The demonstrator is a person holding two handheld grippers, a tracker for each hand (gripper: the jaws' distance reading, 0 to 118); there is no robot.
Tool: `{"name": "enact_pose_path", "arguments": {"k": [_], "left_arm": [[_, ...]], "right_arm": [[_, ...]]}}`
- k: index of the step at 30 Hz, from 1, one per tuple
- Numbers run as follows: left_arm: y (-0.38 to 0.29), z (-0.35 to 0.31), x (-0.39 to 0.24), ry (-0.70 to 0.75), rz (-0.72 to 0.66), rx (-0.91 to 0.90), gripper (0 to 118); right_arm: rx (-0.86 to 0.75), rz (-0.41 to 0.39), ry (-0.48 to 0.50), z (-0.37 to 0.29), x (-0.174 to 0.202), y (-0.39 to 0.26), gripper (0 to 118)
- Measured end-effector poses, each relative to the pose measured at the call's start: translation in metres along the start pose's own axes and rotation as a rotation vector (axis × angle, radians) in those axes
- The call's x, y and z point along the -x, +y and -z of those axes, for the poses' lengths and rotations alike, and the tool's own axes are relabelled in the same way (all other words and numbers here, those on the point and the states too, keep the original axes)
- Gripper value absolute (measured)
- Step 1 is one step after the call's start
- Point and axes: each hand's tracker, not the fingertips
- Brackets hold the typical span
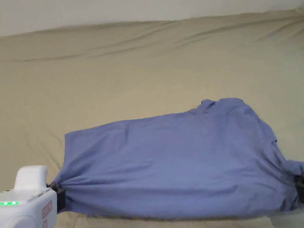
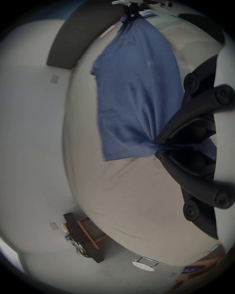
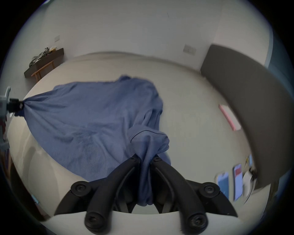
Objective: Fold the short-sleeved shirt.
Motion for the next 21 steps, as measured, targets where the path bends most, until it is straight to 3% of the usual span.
{"name": "enact_pose_path", "arguments": {"k": [3, 10, 18, 21], "left_arm": [[-0.04, -0.008, -0.001, 0.016, 0.067, 0.132, 6], [-0.097, -0.041, 0.007, -0.025, 0.084, 0.222, 6], [-0.133, -0.049, 0.005, -0.061, 0.088, 0.311, 6], [-0.132, -0.05, 0.0, -0.047, 0.075, 0.293, 6]], "right_arm": [[0.102, 0.053, 0.043, -0.013, 0.001, -0.038, 13], [0.249, 0.144, 0.1, -0.047, -0.004, -0.093, 13], [0.327, 0.114, 0.103, -0.051, 0.004, -0.122, 13], [0.297, 0.109, 0.08, -0.048, 0.008, -0.121, 22]]}}
